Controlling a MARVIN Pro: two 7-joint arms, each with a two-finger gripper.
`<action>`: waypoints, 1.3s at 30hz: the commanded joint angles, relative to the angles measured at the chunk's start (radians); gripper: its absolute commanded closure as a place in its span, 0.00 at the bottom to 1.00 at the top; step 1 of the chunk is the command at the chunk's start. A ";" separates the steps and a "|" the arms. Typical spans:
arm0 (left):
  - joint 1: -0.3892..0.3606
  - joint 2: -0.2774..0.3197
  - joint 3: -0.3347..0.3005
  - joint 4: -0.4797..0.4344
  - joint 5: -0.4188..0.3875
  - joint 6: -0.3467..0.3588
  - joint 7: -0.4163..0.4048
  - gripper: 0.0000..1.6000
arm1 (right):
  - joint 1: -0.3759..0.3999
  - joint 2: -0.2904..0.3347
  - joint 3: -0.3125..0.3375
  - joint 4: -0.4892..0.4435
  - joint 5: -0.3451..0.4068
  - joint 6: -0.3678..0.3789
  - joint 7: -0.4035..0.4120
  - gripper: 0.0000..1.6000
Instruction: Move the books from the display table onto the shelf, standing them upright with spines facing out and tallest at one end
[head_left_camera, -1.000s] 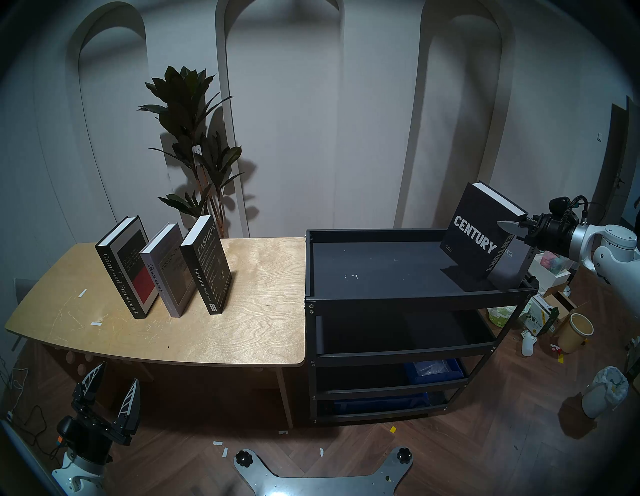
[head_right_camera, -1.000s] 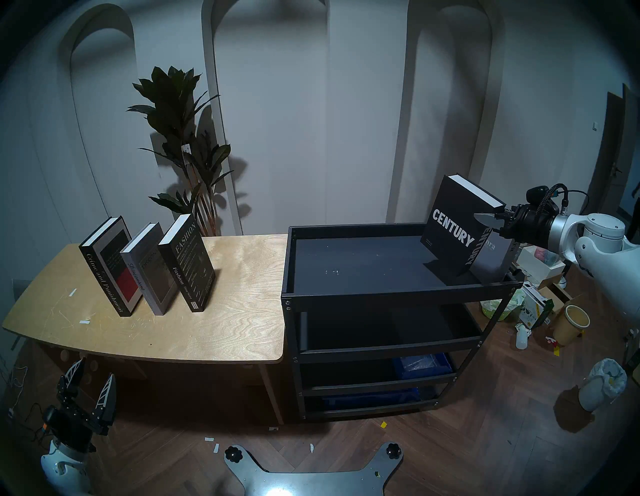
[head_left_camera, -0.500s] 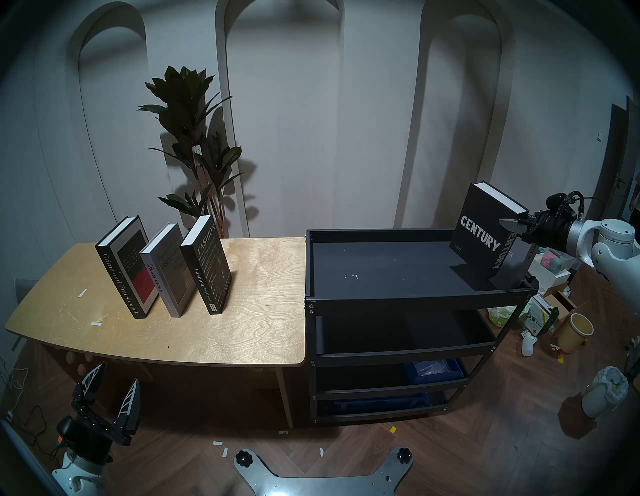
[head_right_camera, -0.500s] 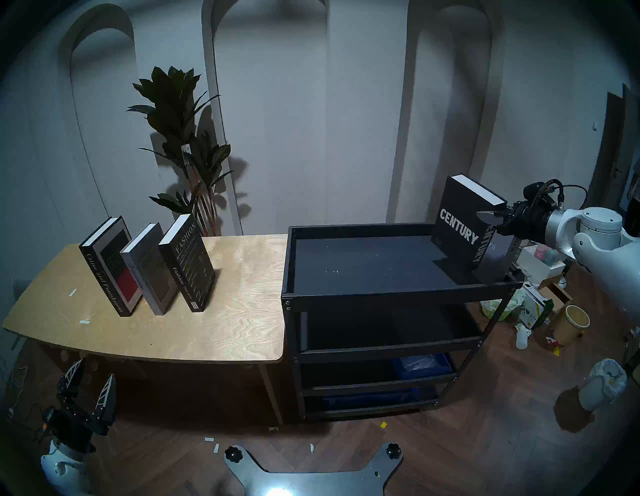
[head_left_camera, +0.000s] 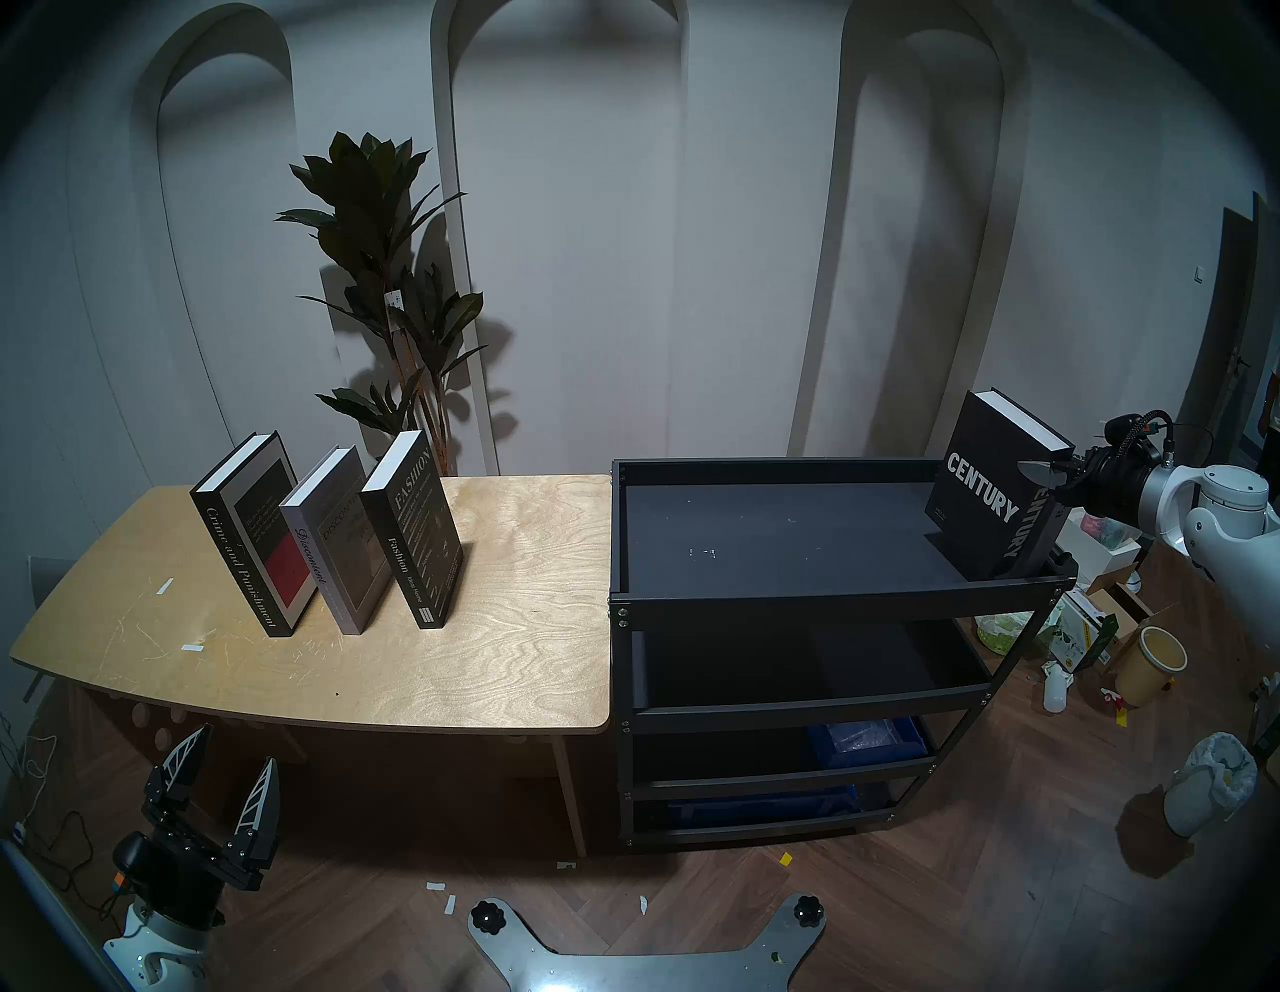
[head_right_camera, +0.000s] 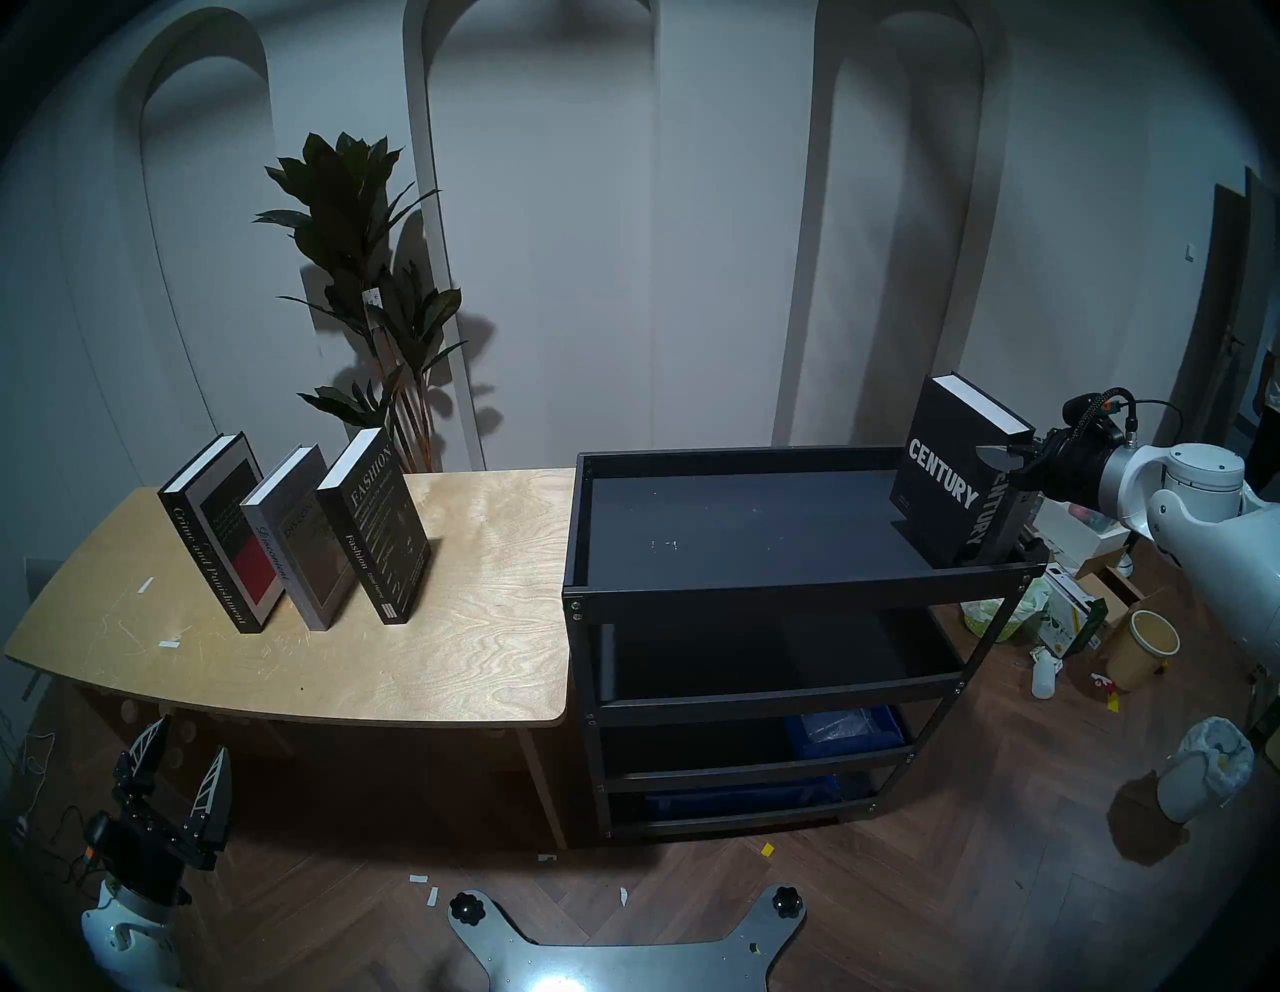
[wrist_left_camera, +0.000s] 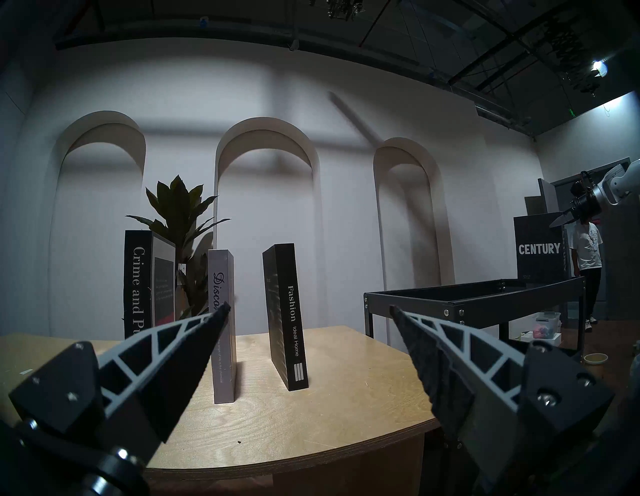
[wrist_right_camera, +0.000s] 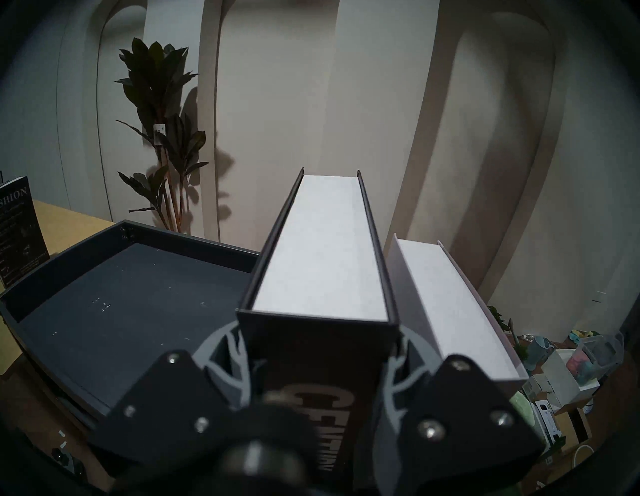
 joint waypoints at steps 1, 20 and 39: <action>0.000 0.001 -0.002 -0.013 0.002 -0.002 0.000 0.00 | 0.047 -0.013 -0.005 0.013 -0.005 -0.009 0.018 1.00; 0.000 0.002 -0.001 -0.013 0.002 -0.002 0.001 0.00 | 0.130 -0.070 -0.069 0.063 -0.062 0.002 0.050 1.00; 0.001 0.002 -0.001 -0.014 0.002 -0.003 0.002 0.00 | 0.131 -0.084 -0.067 0.094 -0.073 -0.001 0.085 1.00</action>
